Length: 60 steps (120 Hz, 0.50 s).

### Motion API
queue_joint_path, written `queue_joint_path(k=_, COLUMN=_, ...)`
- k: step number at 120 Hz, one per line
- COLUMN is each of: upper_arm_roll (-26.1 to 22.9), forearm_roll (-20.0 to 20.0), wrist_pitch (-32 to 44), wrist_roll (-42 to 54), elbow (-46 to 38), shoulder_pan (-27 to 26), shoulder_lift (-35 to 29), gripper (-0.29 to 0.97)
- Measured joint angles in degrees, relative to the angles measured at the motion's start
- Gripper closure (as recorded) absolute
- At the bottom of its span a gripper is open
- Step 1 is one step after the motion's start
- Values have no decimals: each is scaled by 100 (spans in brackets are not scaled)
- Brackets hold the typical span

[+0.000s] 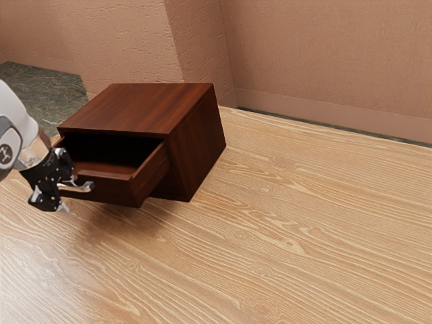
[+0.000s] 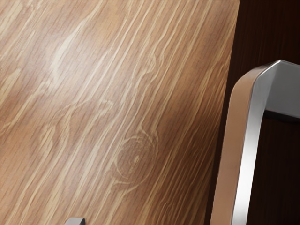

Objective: Pull the drawer handle with one arm to open the drawer

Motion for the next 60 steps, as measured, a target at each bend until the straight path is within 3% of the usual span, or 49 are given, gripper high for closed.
queue_joint_path(k=60, upper_arm_roll=2, forearm_roll=-71, wrist_pitch=1, wrist_roll=-15, elbow=-476, shoulder_pan=35, shoulder_lift=-471, gripper=36)
